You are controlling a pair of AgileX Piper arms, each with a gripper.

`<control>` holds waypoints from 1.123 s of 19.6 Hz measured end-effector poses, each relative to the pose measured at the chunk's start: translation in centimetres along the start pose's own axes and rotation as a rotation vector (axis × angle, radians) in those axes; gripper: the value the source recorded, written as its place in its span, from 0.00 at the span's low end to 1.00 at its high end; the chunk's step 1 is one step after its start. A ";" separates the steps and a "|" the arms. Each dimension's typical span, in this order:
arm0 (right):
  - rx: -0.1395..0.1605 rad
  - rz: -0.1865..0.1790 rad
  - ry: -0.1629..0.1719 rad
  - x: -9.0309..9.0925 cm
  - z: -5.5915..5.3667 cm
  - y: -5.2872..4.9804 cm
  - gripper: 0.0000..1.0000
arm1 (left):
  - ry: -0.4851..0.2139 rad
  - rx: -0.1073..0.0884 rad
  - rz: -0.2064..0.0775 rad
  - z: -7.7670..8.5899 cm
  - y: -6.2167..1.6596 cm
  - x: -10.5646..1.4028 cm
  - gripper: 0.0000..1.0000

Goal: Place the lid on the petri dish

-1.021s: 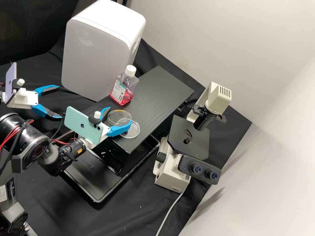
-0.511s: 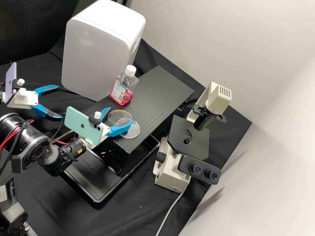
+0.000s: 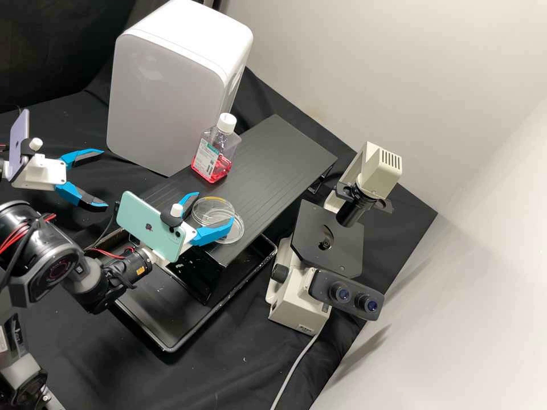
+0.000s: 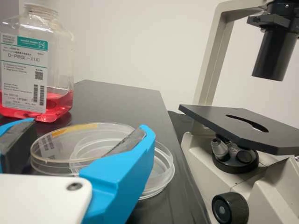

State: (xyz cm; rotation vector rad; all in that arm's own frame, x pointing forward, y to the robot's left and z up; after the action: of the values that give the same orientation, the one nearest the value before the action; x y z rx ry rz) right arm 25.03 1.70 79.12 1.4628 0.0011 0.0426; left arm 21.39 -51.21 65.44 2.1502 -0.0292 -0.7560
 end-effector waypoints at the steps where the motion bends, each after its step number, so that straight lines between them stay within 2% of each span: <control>1: -0.001 0.003 -0.004 0.0 0.1 0.1 0.00 | 0.000 0.000 0.000 0.0 0.00 0.0 1.00; 4: 0.000 0.018 -0.028 0.0 0.7 0.5 0.00 | -0.002 0.000 0.000 0.1 -0.01 0.0 1.00; 6: 0.017 0.028 -0.038 0.0 1.0 0.7 0.00 | -0.001 0.000 0.000 0.0 -0.01 0.0 1.00; 9: 0.022 0.030 -0.057 -0.3 1.4 0.8 0.00 | -0.001 0.000 0.000 0.0 -0.01 0.0 1.00; 12: 0.035 0.025 -0.057 -0.5 1.6 0.8 0.00 | 0.002 0.001 -0.002 0.0 -0.06 0.0 1.00; 17: 0.040 0.033 -0.049 -1.6 1.5 1.1 0.00 | 0.003 0.001 -0.006 0.0 -0.16 0.0 1.00; 22: 0.067 0.039 -0.047 -2.4 1.4 1.5 0.00 | 0.003 0.001 -0.008 0.0 -0.21 0.0 1.00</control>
State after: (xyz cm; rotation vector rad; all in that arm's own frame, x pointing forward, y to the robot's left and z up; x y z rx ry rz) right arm 22.62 0.39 80.66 1.5311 -0.0655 0.0404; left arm 21.38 -51.07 65.27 2.1538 -0.0197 -0.7573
